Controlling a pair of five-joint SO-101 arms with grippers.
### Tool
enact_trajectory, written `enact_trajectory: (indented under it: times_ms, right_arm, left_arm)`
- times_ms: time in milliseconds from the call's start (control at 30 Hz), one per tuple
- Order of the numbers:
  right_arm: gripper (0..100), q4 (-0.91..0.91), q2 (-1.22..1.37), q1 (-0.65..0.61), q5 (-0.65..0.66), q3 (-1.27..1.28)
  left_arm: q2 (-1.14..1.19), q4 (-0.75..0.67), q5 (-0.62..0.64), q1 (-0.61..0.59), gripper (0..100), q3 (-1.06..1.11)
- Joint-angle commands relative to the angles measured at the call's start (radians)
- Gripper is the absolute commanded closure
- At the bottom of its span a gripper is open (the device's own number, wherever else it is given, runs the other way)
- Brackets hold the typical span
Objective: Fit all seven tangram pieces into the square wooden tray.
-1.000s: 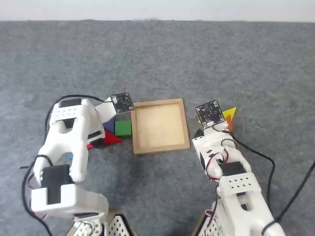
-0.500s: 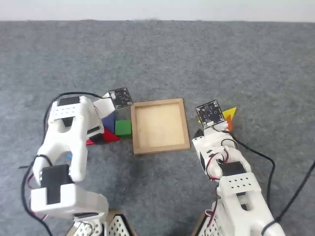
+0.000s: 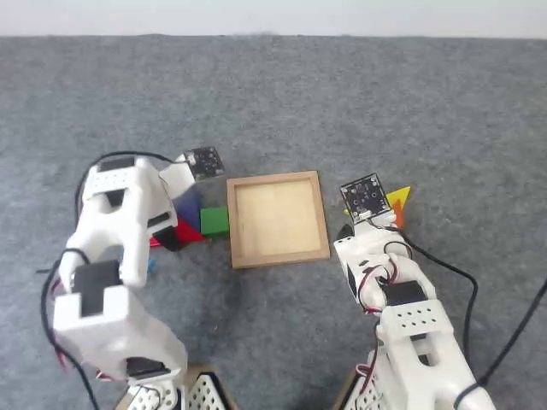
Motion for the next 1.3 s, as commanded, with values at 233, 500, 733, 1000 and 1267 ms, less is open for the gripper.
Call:
enact_trajectory:
  times_ms: [233, 500, 733, 1000, 1267]
  right_arm:
    - [93.7, -0.019, 0.004, 0.012, -0.009, -0.032]
    - [93.7, -0.019, 0.004, 0.012, -0.009, -0.032]
    - [93.7, -0.019, 0.004, 0.012, -0.009, -0.032]
    - [93.7, -0.019, 0.004, 0.012, -0.009, -0.032]
    - [93.7, -0.019, 0.004, 0.012, -0.009, -0.032]
  left_arm:
    - [0.144, 0.198, -0.014, -0.003, 71, -0.278]
    - [0.143, 0.226, -0.069, -0.009, 75, -0.275]
    - [0.143, 0.226, -0.069, -0.012, 75, -0.274]
    - [0.147, 0.224, -0.023, -0.014, 71, -0.269]
    - [0.184, 0.137, -0.141, -0.034, 70, -0.269]
